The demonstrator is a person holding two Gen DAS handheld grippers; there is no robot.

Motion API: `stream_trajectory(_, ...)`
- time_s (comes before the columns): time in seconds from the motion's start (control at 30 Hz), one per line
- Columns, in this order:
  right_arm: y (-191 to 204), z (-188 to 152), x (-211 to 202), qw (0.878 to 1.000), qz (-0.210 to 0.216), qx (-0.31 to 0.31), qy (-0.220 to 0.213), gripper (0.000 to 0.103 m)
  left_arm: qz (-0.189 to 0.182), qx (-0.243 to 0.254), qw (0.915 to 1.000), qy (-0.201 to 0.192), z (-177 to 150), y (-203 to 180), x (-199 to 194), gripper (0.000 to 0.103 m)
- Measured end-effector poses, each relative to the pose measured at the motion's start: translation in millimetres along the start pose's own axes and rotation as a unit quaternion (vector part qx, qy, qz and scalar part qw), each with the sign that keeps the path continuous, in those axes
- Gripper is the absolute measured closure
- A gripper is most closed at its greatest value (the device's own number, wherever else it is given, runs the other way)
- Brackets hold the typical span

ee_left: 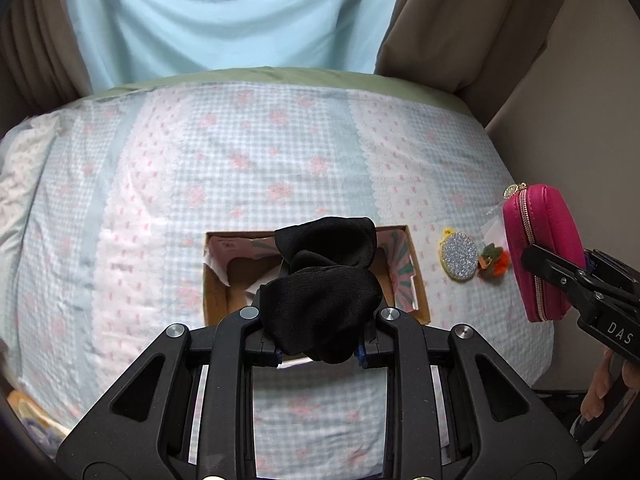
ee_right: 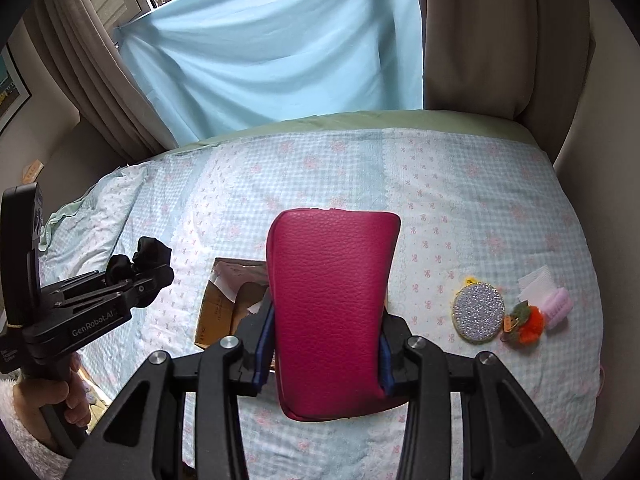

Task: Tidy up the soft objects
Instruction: 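Carry the black scrunchie and pink pouch over the cardboard box with both tools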

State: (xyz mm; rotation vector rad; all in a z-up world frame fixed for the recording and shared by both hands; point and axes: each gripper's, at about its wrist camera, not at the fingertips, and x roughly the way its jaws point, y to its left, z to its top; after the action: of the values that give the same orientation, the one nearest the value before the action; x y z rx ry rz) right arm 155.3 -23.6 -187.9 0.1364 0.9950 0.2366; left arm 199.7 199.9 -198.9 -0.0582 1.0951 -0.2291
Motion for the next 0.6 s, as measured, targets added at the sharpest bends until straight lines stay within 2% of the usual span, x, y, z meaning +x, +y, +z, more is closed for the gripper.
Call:
stream_trajectory(0.2, 35.6, -3.0, 41.9, 0.999, -0.018, 0.004, 0.028, 0.065, 0.0, 0.004, 0.9995, 0.031, 1.3, 38.2, 30.5, 0.082)
stream_trajectory(0.33, 49.5, -3.5, 68.3, 0.998, -0.032, -0.002, 0.048, 0.065, -0.007, 0.006, 0.9987, 0.05, 1.5, 50.1, 56.8, 0.082)
stream_trajectory(0.6, 31.2, -6.4, 128.9, 0.994, -0.061, 0.011, 0.091, 0.065, -0.009, 0.028, 0.9938, 0.108, -2.8, 54.1, 124.9, 0.082)
